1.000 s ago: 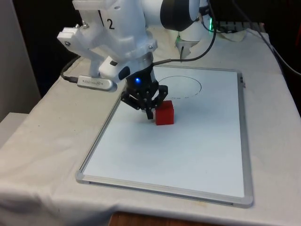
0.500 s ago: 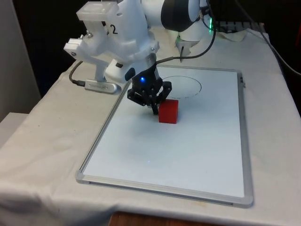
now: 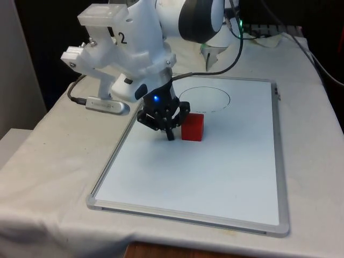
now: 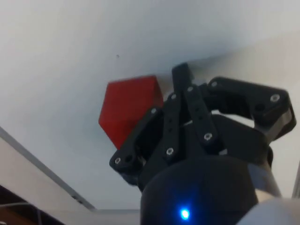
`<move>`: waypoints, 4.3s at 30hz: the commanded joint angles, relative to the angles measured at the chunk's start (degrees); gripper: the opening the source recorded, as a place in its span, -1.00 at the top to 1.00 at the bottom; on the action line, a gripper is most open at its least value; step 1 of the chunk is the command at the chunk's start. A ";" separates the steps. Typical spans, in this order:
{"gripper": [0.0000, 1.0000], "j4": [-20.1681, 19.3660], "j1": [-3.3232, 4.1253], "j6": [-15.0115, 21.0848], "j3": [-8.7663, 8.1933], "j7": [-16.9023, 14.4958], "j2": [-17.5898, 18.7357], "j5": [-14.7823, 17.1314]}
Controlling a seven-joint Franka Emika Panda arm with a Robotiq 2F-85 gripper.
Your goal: Push the cube into the marked area.
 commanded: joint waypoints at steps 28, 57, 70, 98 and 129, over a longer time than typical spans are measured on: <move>0.99 3.44 1.83 -5.33 0.00 2.92 -1.20 0.86; 0.99 -9.17 3.38 -6.65 3.27 2.81 -7.22 0.86; 0.99 -15.41 3.50 -7.39 3.38 1.66 -10.31 0.74; 0.99 -17.19 3.27 -9.17 -0.86 2.41 -10.60 0.40; 0.99 -16.79 3.32 -8.94 -0.92 1.89 -12.03 0.46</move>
